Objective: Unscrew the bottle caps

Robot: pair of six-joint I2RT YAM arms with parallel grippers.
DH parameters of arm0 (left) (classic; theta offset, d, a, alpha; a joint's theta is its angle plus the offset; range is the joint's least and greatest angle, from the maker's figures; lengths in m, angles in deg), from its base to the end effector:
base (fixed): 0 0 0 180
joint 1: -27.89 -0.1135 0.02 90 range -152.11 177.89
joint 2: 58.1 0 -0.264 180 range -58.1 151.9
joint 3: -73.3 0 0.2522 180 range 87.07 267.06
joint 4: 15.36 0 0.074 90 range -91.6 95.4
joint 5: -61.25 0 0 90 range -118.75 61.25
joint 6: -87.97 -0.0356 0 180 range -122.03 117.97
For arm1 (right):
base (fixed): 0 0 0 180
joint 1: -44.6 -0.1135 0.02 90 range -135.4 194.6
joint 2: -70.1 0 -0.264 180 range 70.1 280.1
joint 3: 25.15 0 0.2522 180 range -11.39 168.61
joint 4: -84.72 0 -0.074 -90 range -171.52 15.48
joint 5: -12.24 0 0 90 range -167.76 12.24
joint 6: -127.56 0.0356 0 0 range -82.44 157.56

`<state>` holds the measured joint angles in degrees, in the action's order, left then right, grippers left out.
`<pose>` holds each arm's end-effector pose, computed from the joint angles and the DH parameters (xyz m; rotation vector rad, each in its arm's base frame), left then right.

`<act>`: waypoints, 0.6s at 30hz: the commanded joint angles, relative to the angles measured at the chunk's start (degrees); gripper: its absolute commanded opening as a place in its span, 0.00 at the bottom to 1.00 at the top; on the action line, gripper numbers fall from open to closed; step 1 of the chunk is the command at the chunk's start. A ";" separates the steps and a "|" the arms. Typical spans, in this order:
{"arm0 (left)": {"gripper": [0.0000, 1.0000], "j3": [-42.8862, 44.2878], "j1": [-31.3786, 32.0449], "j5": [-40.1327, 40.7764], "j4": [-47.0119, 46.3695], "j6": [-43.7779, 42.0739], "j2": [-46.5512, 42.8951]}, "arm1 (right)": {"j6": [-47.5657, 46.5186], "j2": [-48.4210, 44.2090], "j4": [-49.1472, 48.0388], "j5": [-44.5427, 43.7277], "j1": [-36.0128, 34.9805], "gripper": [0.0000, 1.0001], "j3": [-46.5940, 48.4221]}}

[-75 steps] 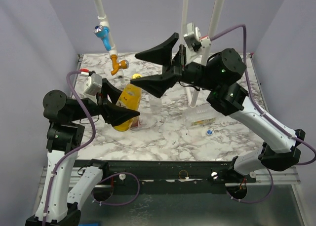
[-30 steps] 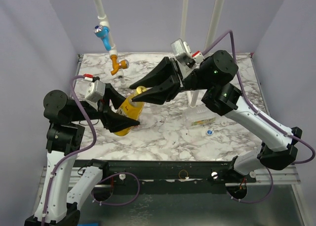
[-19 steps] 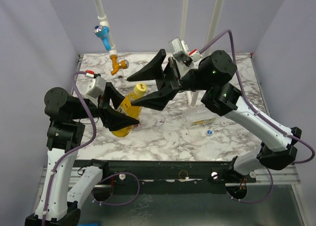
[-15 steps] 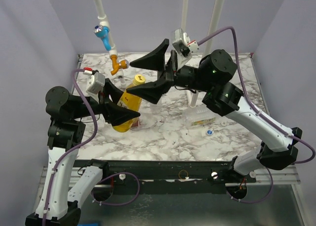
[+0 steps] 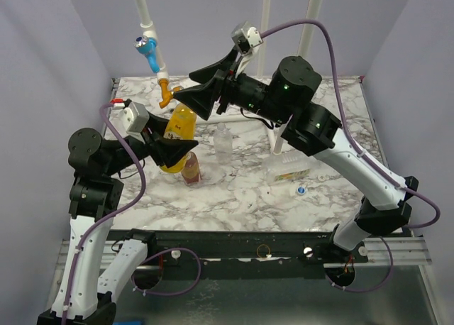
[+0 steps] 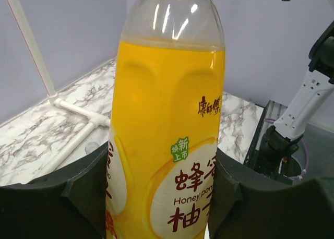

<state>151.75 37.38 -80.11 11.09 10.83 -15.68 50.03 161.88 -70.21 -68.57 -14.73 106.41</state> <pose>0.1177 -0.0479 0.4559 0.7210 1.3591 -0.9374 0.1622 0.2847 0.5665 -0.6931 1.2311 1.1597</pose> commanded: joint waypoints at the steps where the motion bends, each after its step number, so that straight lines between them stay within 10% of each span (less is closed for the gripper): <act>1: 0.00 -0.68 -0.18 3.06 0.49 -2.40 -0.55 | 0.63 1.19 2.76 0.03 -0.53 0.69 1.48; 18: 0.00 -1.31 -0.17 -3.04 1.13 -0.81 -0.63 | -0.53 -3.47 -6.74 8.86 -0.48 0.02 -6.17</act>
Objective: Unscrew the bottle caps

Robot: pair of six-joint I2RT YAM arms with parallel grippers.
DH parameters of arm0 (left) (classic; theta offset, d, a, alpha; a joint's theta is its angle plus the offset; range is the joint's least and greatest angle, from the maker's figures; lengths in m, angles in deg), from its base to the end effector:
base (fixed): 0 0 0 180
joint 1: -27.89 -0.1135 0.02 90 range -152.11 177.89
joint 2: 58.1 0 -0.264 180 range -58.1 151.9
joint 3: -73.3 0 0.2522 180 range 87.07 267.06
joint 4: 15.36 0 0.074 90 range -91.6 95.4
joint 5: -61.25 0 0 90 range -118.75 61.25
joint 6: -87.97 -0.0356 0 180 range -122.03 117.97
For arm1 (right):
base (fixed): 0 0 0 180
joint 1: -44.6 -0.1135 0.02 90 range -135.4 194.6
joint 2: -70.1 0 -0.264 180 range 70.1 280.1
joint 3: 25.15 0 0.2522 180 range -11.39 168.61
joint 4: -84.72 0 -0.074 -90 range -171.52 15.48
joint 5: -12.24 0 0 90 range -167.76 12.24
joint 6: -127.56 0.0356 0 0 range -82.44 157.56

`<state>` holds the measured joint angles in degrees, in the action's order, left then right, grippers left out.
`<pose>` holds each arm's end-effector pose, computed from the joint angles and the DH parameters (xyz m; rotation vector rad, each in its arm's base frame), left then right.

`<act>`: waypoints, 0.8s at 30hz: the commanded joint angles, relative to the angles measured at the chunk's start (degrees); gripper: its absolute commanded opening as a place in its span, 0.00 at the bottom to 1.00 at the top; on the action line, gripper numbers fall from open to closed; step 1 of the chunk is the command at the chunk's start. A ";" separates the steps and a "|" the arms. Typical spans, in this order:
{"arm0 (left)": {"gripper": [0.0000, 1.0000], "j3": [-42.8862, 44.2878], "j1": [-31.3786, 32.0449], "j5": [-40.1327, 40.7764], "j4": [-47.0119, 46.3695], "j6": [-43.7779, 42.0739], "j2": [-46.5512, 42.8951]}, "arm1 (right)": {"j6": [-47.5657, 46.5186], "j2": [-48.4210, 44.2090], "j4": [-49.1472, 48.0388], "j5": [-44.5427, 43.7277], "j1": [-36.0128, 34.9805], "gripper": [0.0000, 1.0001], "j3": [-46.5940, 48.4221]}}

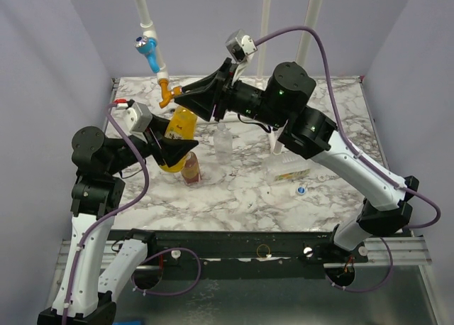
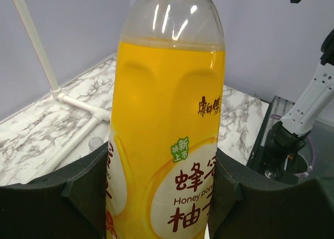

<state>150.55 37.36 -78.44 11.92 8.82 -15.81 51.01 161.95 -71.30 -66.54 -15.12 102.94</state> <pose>0.1214 -0.0478 0.4486 0.7097 1.3799 -0.9017 0.1646 0.2957 0.5496 -0.7355 1.2696 1.1918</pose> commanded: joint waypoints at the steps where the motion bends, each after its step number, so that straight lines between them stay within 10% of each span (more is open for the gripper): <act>1: 0.00 0.18 -0.16 -6.41 0.29 2.16 -0.35 | -2.22 -4.26 -7.11 9.81 -0.04 0.01 -4.14; 9: 0.00 2.60 -0.16 -21.52 0.28 12.54 3.05 | -2.72 -6.93 -15.26 53.37 0.44 0.01 -8.87; 13: 0.00 2.79 -0.16 -24.70 0.33 14.53 3.88 | -0.65 -5.53 -15.44 61.75 0.66 0.01 -8.08; 17: 0.00 2.93 -0.16 -23.95 0.28 14.29 3.70 | -2.12 -5.92 -13.69 58.36 1.18 0.10 -8.63; 20: 0.00 2.85 -0.16 -21.60 0.29 13.26 3.30 | -4.59 -7.83 -11.34 39.48 1.22 0.72 -9.75; 24: 0.00 2.23 -0.13 -15.00 0.35 10.02 1.84 | -3.90 -7.97 -8.23 12.10 1.19 0.90 -7.95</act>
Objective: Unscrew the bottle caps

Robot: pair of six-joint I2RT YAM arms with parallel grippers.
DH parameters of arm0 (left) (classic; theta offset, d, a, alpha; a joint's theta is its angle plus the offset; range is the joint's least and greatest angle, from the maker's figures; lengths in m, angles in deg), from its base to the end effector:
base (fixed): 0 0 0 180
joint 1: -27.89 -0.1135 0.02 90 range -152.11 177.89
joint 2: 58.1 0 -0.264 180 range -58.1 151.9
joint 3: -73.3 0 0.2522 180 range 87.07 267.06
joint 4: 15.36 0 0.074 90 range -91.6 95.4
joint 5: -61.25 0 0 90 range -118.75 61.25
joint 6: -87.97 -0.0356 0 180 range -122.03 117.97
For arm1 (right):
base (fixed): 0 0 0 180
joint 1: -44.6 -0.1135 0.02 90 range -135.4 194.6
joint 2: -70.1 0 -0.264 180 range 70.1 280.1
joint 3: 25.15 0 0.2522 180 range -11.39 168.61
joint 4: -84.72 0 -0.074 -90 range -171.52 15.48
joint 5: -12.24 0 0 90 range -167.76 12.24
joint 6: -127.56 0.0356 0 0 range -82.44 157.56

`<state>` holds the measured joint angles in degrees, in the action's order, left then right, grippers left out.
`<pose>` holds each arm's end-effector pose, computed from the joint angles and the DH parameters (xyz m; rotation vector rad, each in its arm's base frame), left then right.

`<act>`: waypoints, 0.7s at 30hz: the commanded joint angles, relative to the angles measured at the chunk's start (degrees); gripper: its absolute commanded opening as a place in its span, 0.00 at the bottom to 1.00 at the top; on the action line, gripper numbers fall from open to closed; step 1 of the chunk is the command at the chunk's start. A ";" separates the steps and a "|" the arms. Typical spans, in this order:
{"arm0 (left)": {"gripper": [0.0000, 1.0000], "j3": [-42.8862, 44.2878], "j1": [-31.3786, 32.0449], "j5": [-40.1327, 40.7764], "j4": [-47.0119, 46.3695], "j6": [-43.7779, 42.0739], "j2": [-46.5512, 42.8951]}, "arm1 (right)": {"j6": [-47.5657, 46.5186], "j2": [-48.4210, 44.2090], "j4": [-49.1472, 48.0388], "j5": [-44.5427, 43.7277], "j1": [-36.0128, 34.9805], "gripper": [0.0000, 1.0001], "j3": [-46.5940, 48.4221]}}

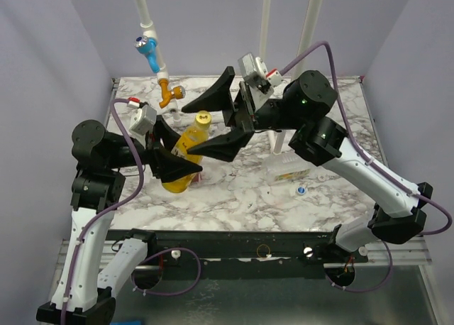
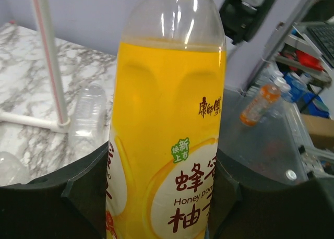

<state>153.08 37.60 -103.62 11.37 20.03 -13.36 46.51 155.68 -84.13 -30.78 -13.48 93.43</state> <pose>0.1138 -0.0543 0.4562 0.9839 1.3871 -1.3405 0.1378 0.2704 0.5507 -1.2374 0.7948 1.4583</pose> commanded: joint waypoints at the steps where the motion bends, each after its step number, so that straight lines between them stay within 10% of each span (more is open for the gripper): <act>1: 0.00 -0.56 -0.40 12.33 0.85 -2.07 -0.90 | 1.22 -1.50 5.07 -27.34 -0.41 0.91 1.93; 9: 0.00 -1.85 -0.40 24.90 0.84 -8.48 -2.19 | 3.95 6.94 20.27 -39.79 -1.32 0.80 16.42; 21: 0.00 -2.39 -0.39 25.56 0.84 -9.44 -2.38 | 4.94 8.22 18.36 -36.42 -1.46 0.70 15.27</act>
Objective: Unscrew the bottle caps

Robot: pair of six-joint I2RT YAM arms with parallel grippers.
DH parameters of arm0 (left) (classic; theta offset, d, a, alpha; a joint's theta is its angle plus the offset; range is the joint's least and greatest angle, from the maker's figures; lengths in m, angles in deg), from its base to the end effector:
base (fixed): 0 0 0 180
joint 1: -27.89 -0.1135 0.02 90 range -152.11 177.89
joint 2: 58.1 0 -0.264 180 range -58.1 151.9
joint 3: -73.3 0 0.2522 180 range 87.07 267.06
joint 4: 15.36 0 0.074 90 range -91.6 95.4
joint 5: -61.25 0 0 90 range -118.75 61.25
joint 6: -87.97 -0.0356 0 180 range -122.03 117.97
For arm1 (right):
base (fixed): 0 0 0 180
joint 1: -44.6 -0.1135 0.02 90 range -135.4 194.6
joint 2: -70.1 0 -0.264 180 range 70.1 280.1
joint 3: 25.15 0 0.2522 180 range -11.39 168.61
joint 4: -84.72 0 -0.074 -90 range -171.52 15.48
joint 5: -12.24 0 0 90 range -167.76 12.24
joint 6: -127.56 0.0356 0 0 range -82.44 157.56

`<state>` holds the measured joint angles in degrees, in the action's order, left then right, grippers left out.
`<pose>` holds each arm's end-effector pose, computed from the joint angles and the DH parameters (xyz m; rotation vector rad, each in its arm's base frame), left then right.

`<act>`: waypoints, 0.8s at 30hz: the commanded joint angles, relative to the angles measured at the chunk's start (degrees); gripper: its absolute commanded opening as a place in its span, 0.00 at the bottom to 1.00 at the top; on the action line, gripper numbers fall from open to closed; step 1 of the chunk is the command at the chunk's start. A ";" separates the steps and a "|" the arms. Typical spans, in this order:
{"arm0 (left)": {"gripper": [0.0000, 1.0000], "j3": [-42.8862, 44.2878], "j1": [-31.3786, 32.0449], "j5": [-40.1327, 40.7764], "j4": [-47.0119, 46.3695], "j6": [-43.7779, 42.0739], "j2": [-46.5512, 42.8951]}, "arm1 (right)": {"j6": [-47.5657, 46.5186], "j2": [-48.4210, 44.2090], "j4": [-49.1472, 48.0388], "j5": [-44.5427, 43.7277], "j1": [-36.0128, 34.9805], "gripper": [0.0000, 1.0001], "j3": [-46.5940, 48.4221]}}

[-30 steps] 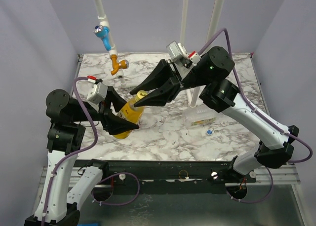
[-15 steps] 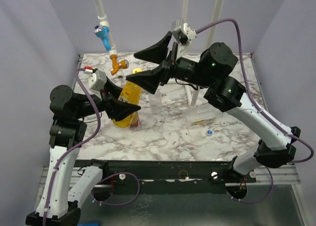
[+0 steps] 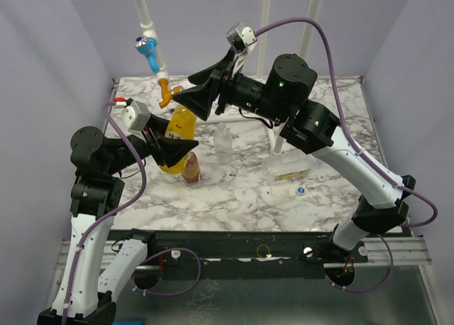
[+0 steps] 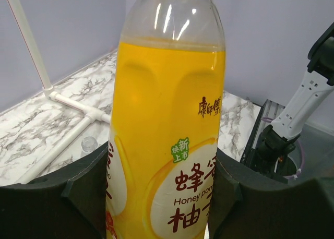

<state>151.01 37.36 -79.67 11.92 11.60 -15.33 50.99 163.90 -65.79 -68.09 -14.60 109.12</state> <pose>0.1222 -0.0484 0.4501 0.6970 1.3989 -0.9546 0.1671 0.2921 0.5614 -0.7140 1.3019 1.1615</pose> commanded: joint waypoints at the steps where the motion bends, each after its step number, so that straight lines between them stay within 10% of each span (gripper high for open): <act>1: 0.00 -0.31 -0.16 1.55 0.28 -1.05 -0.42 | 0.36 -0.09 -0.35 1.75 -0.30 0.69 -0.76; 12: 0.00 -0.13 -0.15 0.57 0.45 -0.70 -0.32 | -0.73 -2.03 -3.33 1.56 -0.31 0.28 -3.66; 24: 0.00 0.46 -0.16 -12.17 0.68 3.99 1.61 | -4.35 -12.00 -19.84 22.50 -0.22 0.26 -15.70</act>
<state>150.99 37.38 -85.15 12.40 12.14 -14.68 48.13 156.90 -75.52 -59.44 -14.57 95.77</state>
